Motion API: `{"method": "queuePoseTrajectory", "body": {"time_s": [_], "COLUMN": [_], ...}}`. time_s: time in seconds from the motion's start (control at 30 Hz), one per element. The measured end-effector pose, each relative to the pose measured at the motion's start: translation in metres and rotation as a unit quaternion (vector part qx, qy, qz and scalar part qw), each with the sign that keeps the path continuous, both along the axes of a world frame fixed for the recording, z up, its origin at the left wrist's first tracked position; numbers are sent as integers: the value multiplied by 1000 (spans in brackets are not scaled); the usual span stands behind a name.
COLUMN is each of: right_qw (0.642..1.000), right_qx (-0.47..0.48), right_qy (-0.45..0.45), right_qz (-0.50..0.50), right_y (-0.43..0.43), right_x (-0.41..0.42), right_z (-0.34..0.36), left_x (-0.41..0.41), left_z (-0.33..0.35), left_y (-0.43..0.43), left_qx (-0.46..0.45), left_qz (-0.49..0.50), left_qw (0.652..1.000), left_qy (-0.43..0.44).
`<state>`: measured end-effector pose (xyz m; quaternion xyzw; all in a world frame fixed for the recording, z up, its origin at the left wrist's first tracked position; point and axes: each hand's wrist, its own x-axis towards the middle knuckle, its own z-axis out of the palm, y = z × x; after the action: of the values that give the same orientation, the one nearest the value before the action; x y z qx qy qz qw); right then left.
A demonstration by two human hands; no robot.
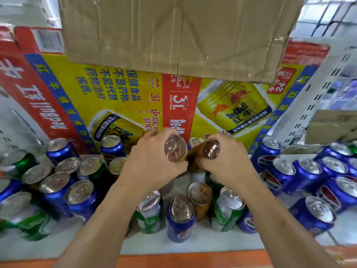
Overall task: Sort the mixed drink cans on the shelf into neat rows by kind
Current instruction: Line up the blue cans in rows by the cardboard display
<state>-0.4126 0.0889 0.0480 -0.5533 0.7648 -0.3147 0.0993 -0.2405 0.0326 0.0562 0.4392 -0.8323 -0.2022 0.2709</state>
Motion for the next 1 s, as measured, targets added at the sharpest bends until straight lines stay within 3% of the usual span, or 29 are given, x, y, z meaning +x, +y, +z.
{"method": "queuePoseTrajectory", "body": {"time_s": [0.23,0.53,1.0], "right_qw": [968,886,898], "right_qx": [-154,-309,-303], "right_qy": [-107,-190,-136], "right_qz": [-166,-290,-289], "right_y": [57,139,297], "right_x": [-27,-106,-308], "right_z": [0,3,-2], "left_x": [-28,-118,-326], "left_z": [9,14,3], "left_y": [26,88,227], "left_qx": [-51,-1,42], "left_qz": [-40,-134,-173], "left_qw": [992,976,960], "left_qy": [111,172,218]}}
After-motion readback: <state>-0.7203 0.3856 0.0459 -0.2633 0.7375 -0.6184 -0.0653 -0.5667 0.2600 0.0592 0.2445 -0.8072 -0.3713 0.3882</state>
